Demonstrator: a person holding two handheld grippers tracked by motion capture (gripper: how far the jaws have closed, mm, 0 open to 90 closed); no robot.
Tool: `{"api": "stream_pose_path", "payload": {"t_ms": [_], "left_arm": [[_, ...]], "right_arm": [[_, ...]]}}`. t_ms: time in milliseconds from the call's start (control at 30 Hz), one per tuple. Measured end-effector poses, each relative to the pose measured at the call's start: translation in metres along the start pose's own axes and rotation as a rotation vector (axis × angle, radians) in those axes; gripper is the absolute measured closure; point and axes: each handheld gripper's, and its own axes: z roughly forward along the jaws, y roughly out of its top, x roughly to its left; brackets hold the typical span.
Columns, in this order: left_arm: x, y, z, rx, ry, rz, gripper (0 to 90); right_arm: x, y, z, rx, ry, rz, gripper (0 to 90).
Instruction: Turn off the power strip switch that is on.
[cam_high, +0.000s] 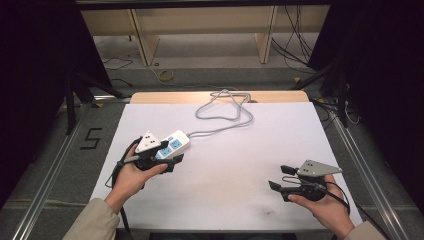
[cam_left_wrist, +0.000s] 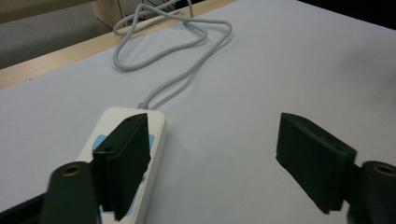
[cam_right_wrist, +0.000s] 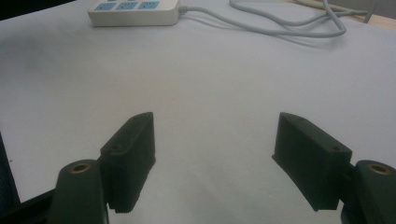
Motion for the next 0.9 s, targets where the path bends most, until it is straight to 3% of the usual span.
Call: {"api": "stream_pose_path", "payload": {"t_ms": [167,467,900], "left_arm": [[-0.008,-0.007,-0.002,0.01,0.004,0.024,17.3],[-0.01,-0.021,-0.012,0.029,0.017,0.055,16.1],[-0.013,-0.03,-0.021,0.032,0.031,0.065,16.1]], "right_arm": [[0.0,0.0,0.0,-0.001,0.0,-0.001,29.4],[0.0,0.0,0.0,0.002,0.003,-0.002,29.2],[0.0,0.0,0.0,0.003,0.003,-0.006,29.0]]}}
